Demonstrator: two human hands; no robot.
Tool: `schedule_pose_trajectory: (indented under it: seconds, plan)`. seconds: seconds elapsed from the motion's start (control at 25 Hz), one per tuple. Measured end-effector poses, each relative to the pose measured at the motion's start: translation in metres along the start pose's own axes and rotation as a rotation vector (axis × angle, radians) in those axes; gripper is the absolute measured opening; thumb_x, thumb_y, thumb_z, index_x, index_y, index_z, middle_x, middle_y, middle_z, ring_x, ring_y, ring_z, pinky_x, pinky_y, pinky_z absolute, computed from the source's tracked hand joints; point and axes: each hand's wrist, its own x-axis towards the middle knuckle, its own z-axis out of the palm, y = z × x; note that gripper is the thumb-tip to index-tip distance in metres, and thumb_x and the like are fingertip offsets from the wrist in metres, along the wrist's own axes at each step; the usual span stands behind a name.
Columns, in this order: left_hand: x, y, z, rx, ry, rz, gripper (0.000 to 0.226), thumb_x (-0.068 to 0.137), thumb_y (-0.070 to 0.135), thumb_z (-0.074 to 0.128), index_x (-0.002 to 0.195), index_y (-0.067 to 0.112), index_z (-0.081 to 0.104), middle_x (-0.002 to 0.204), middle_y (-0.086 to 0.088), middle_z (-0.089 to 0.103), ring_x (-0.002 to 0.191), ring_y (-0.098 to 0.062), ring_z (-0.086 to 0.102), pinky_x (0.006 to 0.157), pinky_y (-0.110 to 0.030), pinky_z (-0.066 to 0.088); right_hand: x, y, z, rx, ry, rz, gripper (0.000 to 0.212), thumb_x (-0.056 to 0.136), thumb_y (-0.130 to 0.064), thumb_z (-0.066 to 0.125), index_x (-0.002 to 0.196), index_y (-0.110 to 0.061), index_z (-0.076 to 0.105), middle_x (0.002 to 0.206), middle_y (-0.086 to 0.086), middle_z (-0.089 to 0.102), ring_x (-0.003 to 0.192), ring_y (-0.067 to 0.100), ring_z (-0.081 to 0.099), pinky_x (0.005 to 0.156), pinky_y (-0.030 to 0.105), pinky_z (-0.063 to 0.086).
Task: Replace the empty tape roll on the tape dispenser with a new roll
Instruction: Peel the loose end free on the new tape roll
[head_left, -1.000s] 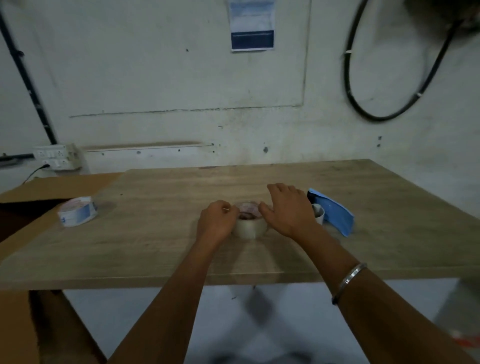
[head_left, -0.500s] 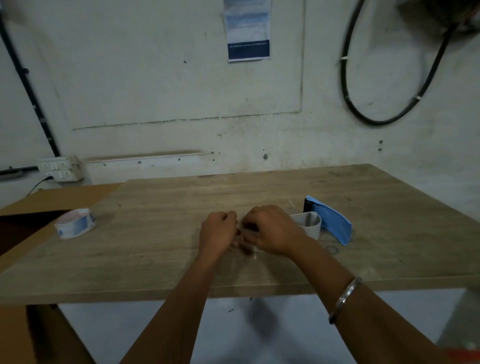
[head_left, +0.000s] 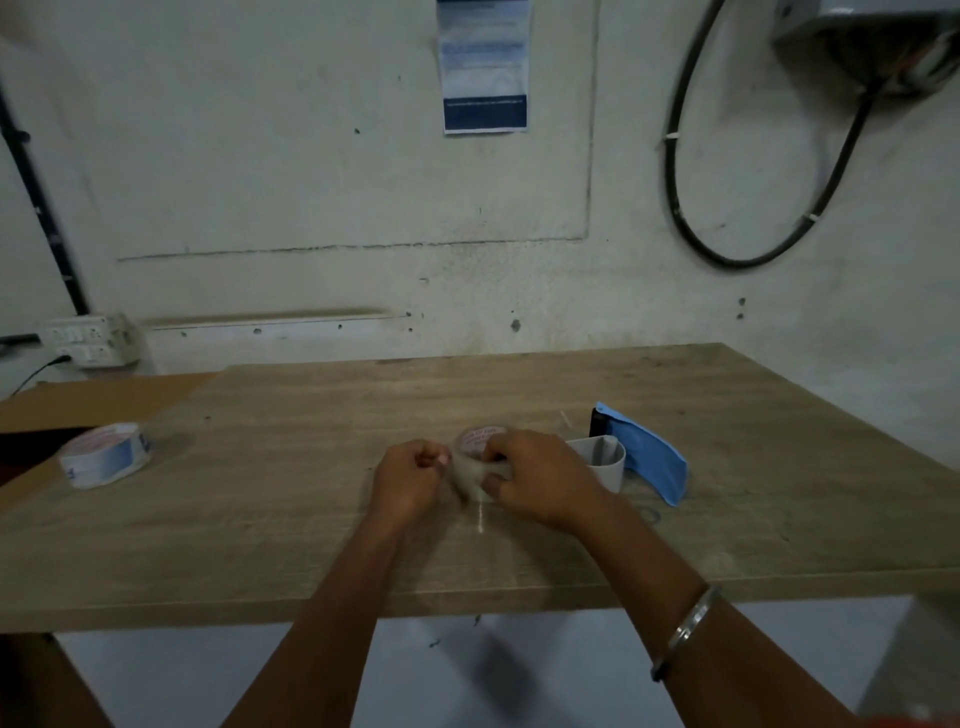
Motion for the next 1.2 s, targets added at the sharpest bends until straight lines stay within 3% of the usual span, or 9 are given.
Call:
schedule_pose_trajectory:
  seconds: [0.12,0.28,0.44,0.64,0.8,0.92,1.08,1.2]
  plan:
    - [-0.002,0.001,0.000,-0.007,-0.002,0.015,0.015,0.087,0.006,0.063,0.079,0.016,0.070,0.081,0.000,0.070,0.080,-0.016,0.063,0.075,-0.025,0.044,-0.003,0.000,0.010,-0.044,0.034,-0.047,0.033,0.087,-0.032,0.064,0.118,-0.022,0.067,0.114,0.009,0.069,0.106,0.027,0.061,0.092,0.040,0.047]
    - [-0.005,0.000,-0.004,-0.073,-0.045,0.019,0.016,0.085,0.003,0.064,0.080,0.018,0.069,0.081,0.000,0.070,0.076,-0.016,0.063,0.078,-0.031,0.050,-0.002,0.002,0.010,0.049,0.035,0.034,0.032,0.086,-0.026,0.063,0.117,-0.019,0.068,0.113,0.011,0.070,0.103,0.029,0.063,0.089,0.040,0.051]
    - [-0.007,-0.003,-0.004,-0.166,-0.045,0.033,0.020,0.083,-0.001,0.065,0.077,0.017,0.068,0.080,-0.009,0.072,0.077,-0.025,0.068,0.078,-0.038,0.056,-0.001,-0.003,0.011,-0.050,0.056,-0.061,0.043,0.090,-0.046,0.057,0.123,-0.019,0.064,0.122,0.005,0.068,0.109,0.024,0.060,0.103,0.038,0.039]
    - [-0.012,-0.001,-0.005,-0.243,-0.119,0.057,0.018,0.089,-0.006,0.062,0.082,0.010,0.067,0.081,-0.019,0.070,0.071,-0.022,0.062,0.068,-0.033,0.053,0.005,-0.001,0.027,0.017,0.233,-0.101,0.032,0.090,-0.030,0.060,0.115,-0.012,0.068,0.108,0.008,0.073,0.099,0.028,0.066,0.089,0.038,0.049]
    - [-0.013,0.002,-0.005,-0.265,-0.198,-0.001,0.015,0.091,-0.003,0.057,0.085,0.008,0.065,0.074,-0.008,0.063,0.061,-0.014,0.054,0.058,-0.025,0.045,0.004,0.005,0.037,0.159,0.367,-0.120,0.032,0.089,-0.016,0.059,0.119,-0.014,0.070,0.119,0.002,0.072,0.113,0.017,0.064,0.100,0.033,0.048]
    - [-0.014,0.005,-0.005,-0.302,-0.240,-0.008,0.017,0.091,-0.004,0.056,0.083,0.008,0.065,0.068,-0.005,0.060,0.058,-0.012,0.049,0.055,-0.023,0.041,0.002,0.007,0.036,0.243,0.392,-0.110,0.034,0.090,-0.013,0.057,0.122,-0.015,0.069,0.121,0.000,0.071,0.116,0.014,0.061,0.102,0.031,0.044]
    - [-0.022,0.005,-0.006,-0.194,-0.228,0.137,0.004,0.091,0.013,0.067,0.090,0.010,0.069,0.076,-0.001,0.070,0.065,-0.003,0.061,0.062,-0.016,0.048,-0.002,0.008,0.034,0.297,0.376,-0.067,0.035,0.092,-0.014,0.054,0.123,-0.019,0.068,0.124,-0.002,0.070,0.117,0.012,0.059,0.101,0.027,0.041]
    - [-0.020,0.004,-0.004,-0.142,-0.183,0.211,0.011,0.092,0.008,0.064,0.083,0.014,0.067,0.078,0.000,0.068,0.064,0.004,0.060,0.061,-0.011,0.045,-0.004,0.005,0.032,0.276,0.393,-0.064,0.035,0.092,-0.014,0.054,0.123,-0.019,0.069,0.121,-0.003,0.071,0.112,0.012,0.060,0.094,0.021,0.037]
